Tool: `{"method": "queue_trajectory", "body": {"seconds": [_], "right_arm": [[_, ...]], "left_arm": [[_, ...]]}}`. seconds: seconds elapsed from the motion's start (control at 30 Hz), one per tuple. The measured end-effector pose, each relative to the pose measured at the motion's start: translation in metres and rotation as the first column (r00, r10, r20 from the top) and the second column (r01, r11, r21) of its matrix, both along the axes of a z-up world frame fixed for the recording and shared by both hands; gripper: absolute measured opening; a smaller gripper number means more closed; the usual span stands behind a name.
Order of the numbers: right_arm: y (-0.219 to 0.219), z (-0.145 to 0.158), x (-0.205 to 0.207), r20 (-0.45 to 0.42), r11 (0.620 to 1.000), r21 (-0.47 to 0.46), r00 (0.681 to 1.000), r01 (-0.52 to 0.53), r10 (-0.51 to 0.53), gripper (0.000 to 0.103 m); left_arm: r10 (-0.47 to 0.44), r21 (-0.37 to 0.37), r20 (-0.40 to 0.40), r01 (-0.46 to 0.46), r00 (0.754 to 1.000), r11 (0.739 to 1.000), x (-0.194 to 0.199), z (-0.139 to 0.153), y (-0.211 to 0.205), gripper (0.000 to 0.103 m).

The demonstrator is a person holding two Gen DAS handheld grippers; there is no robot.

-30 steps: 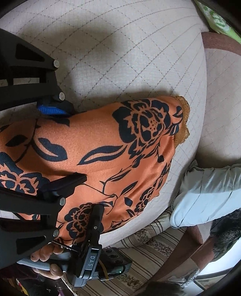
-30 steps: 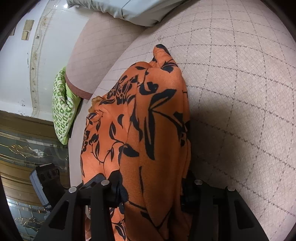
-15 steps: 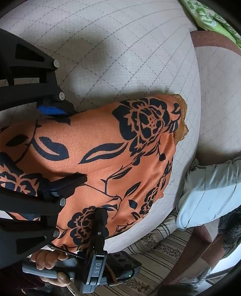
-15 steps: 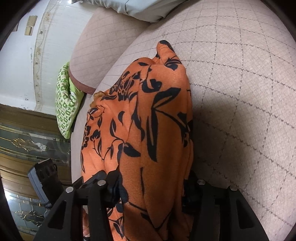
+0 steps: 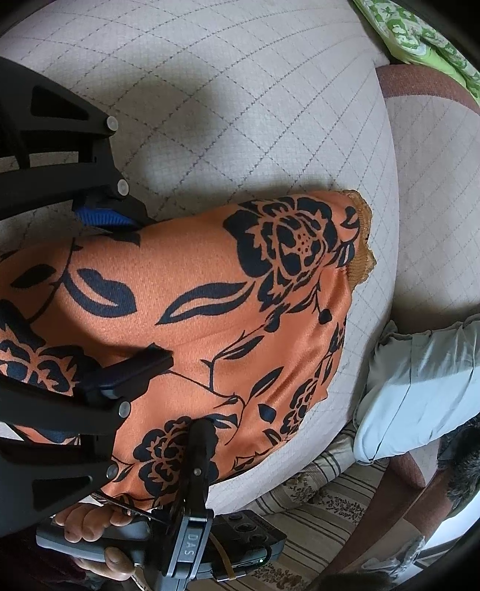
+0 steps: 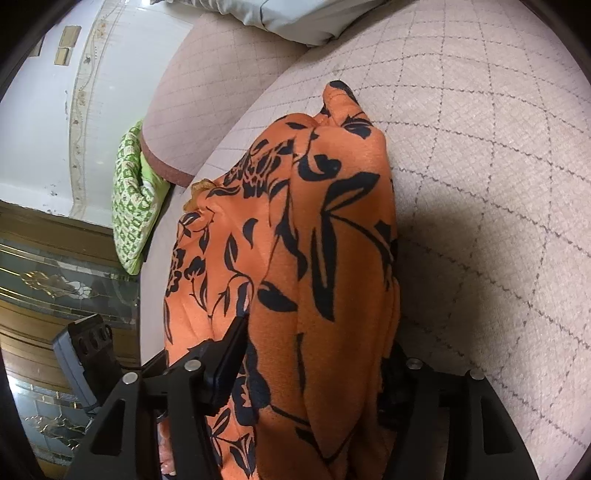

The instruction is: Fold small clothes

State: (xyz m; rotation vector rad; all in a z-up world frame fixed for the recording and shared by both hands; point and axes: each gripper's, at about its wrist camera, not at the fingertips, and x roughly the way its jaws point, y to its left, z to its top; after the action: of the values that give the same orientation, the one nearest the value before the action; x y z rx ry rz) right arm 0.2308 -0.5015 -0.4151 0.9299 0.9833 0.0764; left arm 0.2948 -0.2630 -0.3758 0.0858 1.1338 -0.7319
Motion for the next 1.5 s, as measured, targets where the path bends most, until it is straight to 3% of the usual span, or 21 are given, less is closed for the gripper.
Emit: {"method": "queue_trajectory", "body": {"seconds": [0.33, 0.67, 0.93, 1.23, 1.4, 1.5], "right_arm": [[0.015, 0.025, -0.008, 0.022, 0.997, -0.067, 0.999, 0.034, -0.032, 0.045], [0.055, 0.066, -0.007, 0.111, 0.995, -0.097, 0.994, -0.004, 0.015, 0.043], [0.102, 0.090, 0.006, 0.174, 0.995, -0.079, 0.982, -0.056, 0.069, 0.043], [0.153, 0.078, -0.004, 0.147, 0.996, -0.018, 0.985, -0.083, 0.085, 0.043], [0.168, 0.064, -0.033, 0.112, 0.998, 0.014, 0.992, -0.055, 0.054, 0.043], [0.183, 0.058, -0.049, 0.072, 0.998, -0.029, 0.996, -0.049, 0.051, 0.043]], "left_arm": [[-0.007, -0.041, 0.009, 0.007, 1.000, 0.999, -0.003, 0.005, 0.010, 0.047], [0.058, -0.070, 0.072, -0.053, 0.996, 0.996, -0.006, 0.043, 0.061, 0.046], [0.117, -0.068, 0.132, -0.109, 0.984, 0.992, -0.017, 0.068, 0.127, 0.046], [0.170, -0.026, 0.107, -0.168, 0.980, 0.985, -0.038, 0.062, 0.187, 0.046], [0.196, 0.003, 0.077, -0.196, 0.978, 0.981, -0.064, 0.047, 0.201, 0.047], [0.211, 0.059, 0.082, -0.216, 0.974, 0.975, -0.078, 0.033, 0.203, 0.050]]}}
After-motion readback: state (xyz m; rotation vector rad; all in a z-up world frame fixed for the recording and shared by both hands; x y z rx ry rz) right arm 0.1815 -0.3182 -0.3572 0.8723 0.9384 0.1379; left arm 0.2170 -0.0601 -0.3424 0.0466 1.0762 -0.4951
